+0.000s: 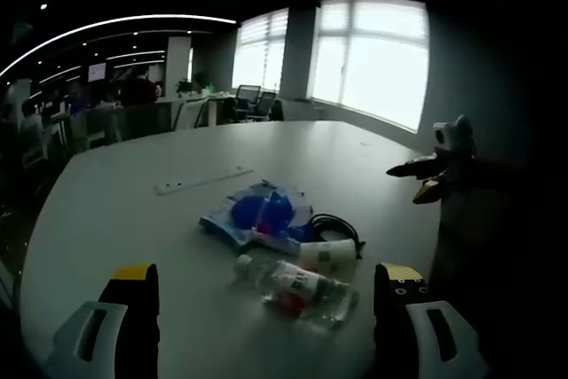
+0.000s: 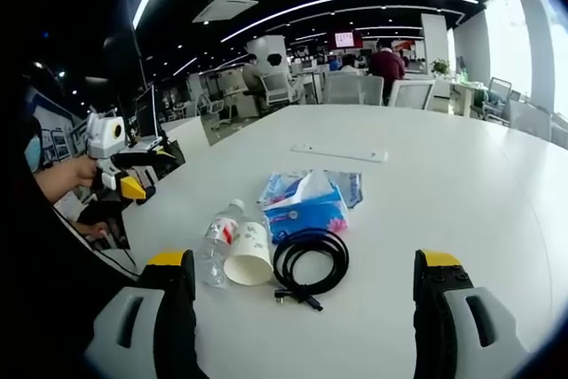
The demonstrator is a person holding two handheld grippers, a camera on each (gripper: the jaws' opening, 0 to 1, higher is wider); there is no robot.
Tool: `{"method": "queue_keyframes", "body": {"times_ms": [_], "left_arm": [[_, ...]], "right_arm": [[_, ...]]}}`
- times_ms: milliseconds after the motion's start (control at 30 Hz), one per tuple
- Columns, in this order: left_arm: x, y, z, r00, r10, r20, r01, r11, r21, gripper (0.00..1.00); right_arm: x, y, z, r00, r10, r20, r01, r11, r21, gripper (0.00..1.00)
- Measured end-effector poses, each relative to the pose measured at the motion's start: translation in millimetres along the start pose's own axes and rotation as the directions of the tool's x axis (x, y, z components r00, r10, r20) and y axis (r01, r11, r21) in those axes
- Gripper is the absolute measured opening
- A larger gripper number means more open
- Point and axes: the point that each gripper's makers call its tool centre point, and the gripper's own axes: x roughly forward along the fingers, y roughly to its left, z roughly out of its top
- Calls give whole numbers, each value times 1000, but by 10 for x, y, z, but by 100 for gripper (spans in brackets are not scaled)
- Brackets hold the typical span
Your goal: Arrange the tabletop items into an orderly group along one side of the table until the central work area is clear of visible clutter.
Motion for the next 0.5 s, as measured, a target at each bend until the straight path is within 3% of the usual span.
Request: {"method": "queue_keyframes", "body": {"times_ms": [500], "left_arm": [[44,-7,-22,1000,-13,-13,13,1000,0,99]], "right_arm": [[13,-7,-60,1000,-2,-14,3,1000,8,98]]}}
